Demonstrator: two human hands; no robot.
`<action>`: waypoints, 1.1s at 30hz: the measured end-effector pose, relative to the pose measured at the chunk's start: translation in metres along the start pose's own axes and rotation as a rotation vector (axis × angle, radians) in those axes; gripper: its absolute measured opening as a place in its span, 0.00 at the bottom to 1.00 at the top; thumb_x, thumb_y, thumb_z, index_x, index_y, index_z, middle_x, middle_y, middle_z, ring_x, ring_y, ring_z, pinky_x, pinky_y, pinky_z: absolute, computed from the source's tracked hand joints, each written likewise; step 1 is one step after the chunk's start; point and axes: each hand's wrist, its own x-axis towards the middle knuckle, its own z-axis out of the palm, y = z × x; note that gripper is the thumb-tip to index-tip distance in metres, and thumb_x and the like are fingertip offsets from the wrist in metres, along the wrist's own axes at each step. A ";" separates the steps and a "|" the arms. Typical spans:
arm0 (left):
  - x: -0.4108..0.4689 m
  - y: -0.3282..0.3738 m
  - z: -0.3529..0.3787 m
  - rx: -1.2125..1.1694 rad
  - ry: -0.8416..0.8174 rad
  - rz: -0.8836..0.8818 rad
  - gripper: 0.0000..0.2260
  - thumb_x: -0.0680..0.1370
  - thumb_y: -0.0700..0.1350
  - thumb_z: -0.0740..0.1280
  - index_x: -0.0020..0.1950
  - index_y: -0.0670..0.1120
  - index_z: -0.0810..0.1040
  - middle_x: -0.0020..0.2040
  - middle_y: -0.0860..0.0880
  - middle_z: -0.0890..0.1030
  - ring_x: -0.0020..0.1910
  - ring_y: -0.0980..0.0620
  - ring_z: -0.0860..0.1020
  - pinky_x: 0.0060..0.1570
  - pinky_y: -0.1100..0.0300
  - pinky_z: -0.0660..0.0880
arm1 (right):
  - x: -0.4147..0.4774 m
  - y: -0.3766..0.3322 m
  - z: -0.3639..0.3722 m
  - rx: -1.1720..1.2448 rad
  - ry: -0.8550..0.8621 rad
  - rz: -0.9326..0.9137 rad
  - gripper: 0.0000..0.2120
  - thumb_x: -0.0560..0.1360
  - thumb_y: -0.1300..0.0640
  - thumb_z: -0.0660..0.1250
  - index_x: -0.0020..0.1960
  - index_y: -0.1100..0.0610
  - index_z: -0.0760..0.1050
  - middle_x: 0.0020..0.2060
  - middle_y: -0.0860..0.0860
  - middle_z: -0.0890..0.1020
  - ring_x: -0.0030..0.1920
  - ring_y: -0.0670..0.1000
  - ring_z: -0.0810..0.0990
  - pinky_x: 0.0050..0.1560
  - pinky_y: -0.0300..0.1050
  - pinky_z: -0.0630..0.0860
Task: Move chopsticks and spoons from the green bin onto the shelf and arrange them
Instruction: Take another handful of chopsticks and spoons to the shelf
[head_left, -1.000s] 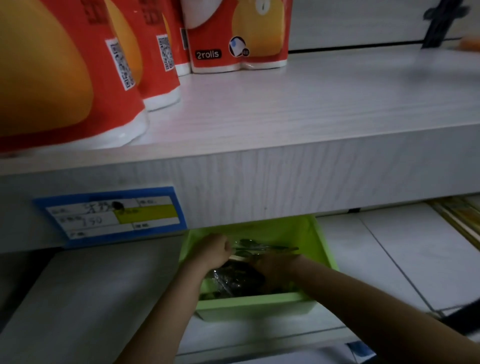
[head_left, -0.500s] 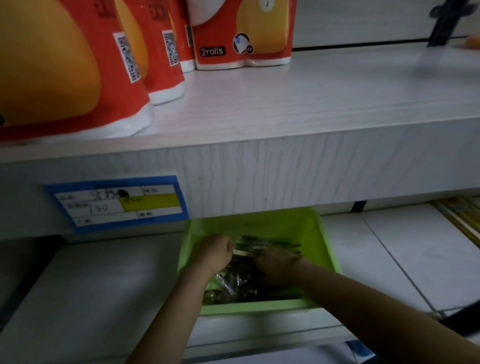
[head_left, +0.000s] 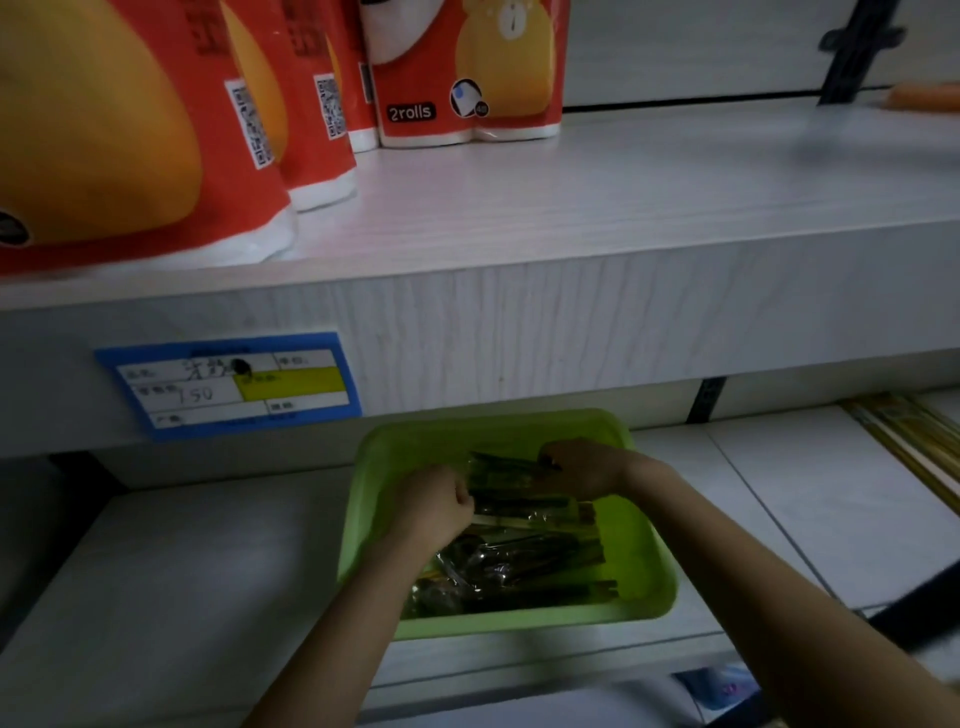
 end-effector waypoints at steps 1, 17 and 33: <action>-0.001 0.002 0.002 0.022 -0.041 0.042 0.07 0.76 0.42 0.62 0.44 0.46 0.80 0.46 0.47 0.82 0.42 0.51 0.76 0.39 0.61 0.70 | -0.002 0.000 -0.003 0.001 -0.007 0.002 0.19 0.79 0.49 0.59 0.60 0.64 0.70 0.52 0.59 0.77 0.47 0.54 0.75 0.40 0.43 0.67; 0.008 0.018 0.037 0.622 -0.329 0.580 0.14 0.79 0.41 0.58 0.63 0.40 0.71 0.62 0.40 0.74 0.61 0.39 0.74 0.55 0.47 0.73 | -0.018 0.008 -0.013 0.376 -0.008 -0.050 0.15 0.78 0.53 0.61 0.34 0.56 0.66 0.28 0.51 0.69 0.29 0.48 0.66 0.32 0.41 0.63; 0.019 0.017 0.046 0.774 -0.230 0.655 0.31 0.74 0.31 0.62 0.75 0.42 0.55 0.73 0.38 0.59 0.65 0.38 0.68 0.57 0.47 0.72 | -0.009 0.014 -0.008 0.576 -0.022 -0.067 0.15 0.78 0.58 0.60 0.33 0.55 0.65 0.26 0.49 0.66 0.22 0.43 0.64 0.27 0.37 0.61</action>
